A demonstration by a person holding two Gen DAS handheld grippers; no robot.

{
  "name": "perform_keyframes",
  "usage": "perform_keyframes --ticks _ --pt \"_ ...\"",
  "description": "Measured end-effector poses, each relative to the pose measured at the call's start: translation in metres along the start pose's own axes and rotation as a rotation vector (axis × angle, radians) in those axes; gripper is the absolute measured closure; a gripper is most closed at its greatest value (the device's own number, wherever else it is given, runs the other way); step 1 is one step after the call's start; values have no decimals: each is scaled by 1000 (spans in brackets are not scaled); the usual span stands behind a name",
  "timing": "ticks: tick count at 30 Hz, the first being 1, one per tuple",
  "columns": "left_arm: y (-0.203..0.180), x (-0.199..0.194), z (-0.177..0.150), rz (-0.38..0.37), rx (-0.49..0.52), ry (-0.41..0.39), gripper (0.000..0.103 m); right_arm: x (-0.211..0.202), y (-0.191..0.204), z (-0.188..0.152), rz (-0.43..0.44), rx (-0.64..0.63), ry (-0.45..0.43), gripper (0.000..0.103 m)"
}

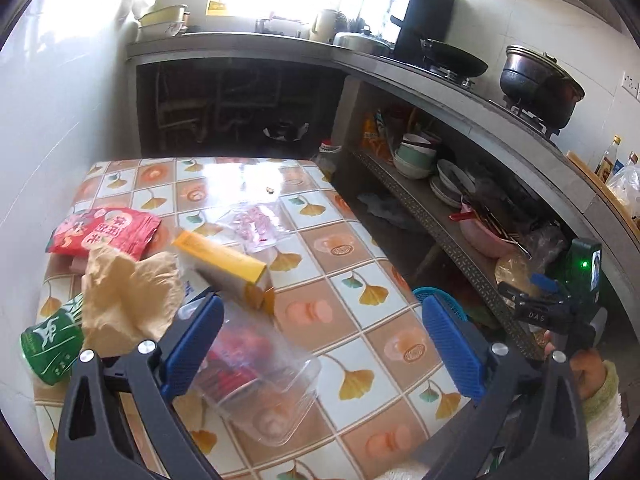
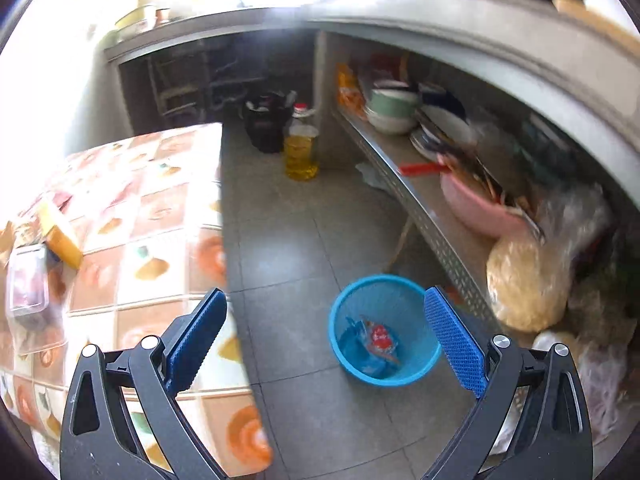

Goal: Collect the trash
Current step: 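Return to the table and grasp the clear plastic bag with the right tool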

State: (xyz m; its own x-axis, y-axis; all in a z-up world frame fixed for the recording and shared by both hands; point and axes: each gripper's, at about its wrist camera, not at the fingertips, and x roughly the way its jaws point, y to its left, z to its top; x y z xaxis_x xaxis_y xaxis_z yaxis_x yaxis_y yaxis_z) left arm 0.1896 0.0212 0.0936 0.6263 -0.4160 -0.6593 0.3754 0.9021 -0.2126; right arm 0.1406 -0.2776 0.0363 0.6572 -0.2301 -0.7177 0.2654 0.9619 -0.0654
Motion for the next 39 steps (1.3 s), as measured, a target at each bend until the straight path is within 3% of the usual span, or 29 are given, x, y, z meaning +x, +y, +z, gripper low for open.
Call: perform_keyframes --ticks 7,17,21,28,33,39 --pt "33 -19 -13 43 -39 -4 6 -23 30 22 71 -61 -53 8" --pt "73 -40 -27 39 -72 -38 6 -20 95 62 337 -134 -66 8" --pt "84 -43 -33 23 -87 -66 6 -8 129 78 453 -152 -20 8" --pt "106 -48 -42 132 -80 -133 6 42 193 118 617 -138 126 8" --pt "108 -49 -59 187 -16 -132 6 80 235 141 616 -179 210 8" --pt "118 -42 -88 216 -54 -117 6 130 277 154 520 -286 290 8"
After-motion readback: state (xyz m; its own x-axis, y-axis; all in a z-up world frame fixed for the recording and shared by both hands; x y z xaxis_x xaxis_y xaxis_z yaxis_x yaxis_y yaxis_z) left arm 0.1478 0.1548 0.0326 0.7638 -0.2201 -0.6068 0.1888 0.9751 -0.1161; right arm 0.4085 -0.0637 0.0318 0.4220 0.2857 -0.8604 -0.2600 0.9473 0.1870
